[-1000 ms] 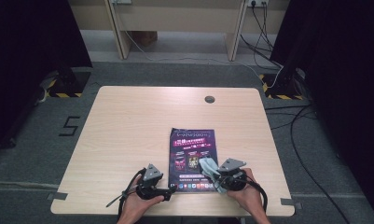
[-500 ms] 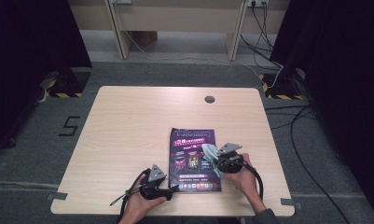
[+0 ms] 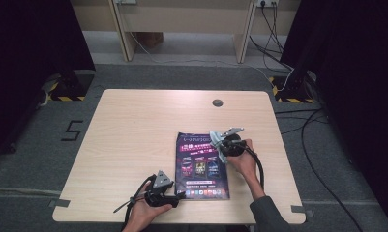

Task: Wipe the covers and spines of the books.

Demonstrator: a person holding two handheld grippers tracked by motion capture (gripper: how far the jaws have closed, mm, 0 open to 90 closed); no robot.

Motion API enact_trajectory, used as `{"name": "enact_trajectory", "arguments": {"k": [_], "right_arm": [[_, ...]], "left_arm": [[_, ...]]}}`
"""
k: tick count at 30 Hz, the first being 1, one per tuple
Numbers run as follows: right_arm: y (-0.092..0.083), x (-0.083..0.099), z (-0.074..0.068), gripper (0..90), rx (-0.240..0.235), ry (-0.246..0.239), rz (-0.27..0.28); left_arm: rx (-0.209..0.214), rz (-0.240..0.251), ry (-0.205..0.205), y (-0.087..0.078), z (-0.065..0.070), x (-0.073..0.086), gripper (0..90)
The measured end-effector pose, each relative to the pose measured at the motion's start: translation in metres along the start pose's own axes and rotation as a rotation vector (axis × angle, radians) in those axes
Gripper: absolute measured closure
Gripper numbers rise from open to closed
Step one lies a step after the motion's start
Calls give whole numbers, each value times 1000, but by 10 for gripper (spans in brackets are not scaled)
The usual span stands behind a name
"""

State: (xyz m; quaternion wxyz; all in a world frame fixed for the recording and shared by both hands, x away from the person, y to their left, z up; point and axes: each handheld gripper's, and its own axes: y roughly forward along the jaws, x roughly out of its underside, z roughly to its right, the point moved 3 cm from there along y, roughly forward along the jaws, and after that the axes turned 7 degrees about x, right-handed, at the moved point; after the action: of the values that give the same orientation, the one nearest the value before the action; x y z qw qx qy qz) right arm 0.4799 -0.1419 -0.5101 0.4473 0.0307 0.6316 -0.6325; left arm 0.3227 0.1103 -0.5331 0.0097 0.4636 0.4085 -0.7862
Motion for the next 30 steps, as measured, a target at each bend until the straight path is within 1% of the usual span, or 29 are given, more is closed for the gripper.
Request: {"name": "enact_trajectory", "arguments": {"k": [3,7,15,17,19,21,22,24,27,30], "right_arm": [[8,-10,5,787,22,22,-18],[14,-19,7,788,44,33,-31],[26,-31,17,786,65,94,-43],[27,-33,18,788,67,97,-49],[27,-33,15,794,77,85,-48],[26,-32,15,796,77,85,-47],[23,-27,12,797,59,76,-35],[19,-23,11,797,40,77,-33],[11,-11,8,797,11,85,-13],[2,-1,2,796,-14,66,-8]], "left_arm": [[2,4,-1,0,0,0,381],[1,3,2,0,0,0,386],[0,4,2,0,1,0,393],[1,5,2,0,1,0,393],[2,4,1,0,1,0,393],[1,5,1,0,1,0,393],[1,4,2,0,1,0,396],[2,4,2,0,1,0,396],[4,2,0,0,1,0,395],[4,1,-2,0,0,0,394]]}}
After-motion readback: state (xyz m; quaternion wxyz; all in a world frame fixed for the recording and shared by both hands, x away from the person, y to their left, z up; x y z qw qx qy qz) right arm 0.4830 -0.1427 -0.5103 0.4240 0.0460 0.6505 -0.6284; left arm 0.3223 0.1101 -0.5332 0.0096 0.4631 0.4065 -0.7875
